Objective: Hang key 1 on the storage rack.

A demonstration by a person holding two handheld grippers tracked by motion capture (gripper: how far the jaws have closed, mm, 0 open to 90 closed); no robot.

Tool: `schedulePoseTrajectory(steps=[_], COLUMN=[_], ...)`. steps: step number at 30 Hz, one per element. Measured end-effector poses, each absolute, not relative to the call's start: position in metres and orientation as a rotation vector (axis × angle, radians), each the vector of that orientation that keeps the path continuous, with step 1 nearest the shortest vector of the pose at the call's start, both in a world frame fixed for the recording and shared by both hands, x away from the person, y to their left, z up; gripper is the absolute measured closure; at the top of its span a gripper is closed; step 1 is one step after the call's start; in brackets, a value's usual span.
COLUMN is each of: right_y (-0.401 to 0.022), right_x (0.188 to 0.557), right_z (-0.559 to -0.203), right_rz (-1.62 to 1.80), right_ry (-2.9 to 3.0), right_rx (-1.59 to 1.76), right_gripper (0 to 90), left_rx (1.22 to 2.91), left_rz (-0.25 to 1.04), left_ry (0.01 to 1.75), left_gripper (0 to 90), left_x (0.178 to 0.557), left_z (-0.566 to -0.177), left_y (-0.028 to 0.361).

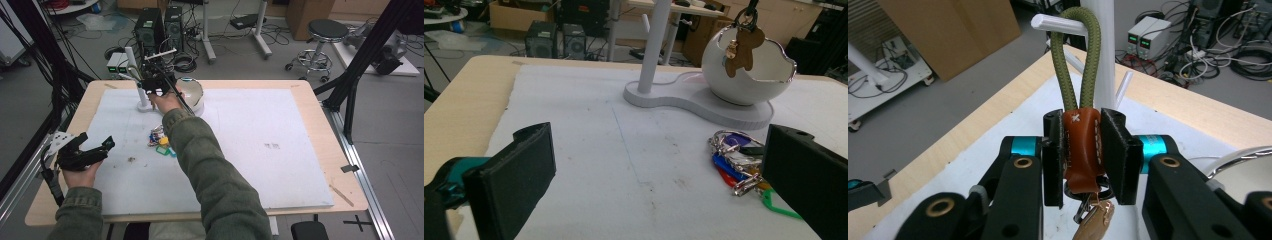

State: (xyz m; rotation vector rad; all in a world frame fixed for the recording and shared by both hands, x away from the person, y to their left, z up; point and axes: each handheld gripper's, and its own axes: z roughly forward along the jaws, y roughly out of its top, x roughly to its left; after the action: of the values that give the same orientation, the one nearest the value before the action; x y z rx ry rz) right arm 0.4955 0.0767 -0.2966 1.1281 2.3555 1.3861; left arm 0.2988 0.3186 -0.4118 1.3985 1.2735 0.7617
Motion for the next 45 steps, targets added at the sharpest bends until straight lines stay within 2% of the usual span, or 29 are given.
schedulePoseTrajectory(steps=[3, 13, 15, 17, 34, 45], right_y=[0.075, 0.064, 0.057, 0.051, -0.007, -0.028], right_x=[0.497, 0.493, 0.492, 0.49, 0.475, 0.463], right_z=[-0.298, -0.297, -0.297, -0.296, -0.293, -0.287], right_rz=[1.397, 1.374, 1.419, 1.433, 1.37, 1.376], right_ry=[2.367, 2.394, 2.401, 2.411, 2.304, 2.26], right_rx=[1.139, 1.093, 1.059, 1.023, 1.041, 1.037], right_gripper=[64.7, 11.4, 9.2, 1.3, 1.3, 1.4], left_rx=[1.396, 1.396, 1.397, 1.395, 1.403, 1.41], left_rz=[0.762, 0.764, 0.764, 0.765, 0.765, 0.768], left_ry=[1.274, 1.275, 1.274, 1.275, 1.277, 1.278], left_gripper=[1.7, 1.7, 1.7, 1.7, 1.7, 1.7], left_x=[0.299, 0.298, 0.298, 0.298, 0.299, 0.298], left_z=[-0.412, -0.412, -0.412, -0.412, -0.412, -0.412], left_y=[0.319, 0.319, 0.319, 0.319, 0.317, 0.315])
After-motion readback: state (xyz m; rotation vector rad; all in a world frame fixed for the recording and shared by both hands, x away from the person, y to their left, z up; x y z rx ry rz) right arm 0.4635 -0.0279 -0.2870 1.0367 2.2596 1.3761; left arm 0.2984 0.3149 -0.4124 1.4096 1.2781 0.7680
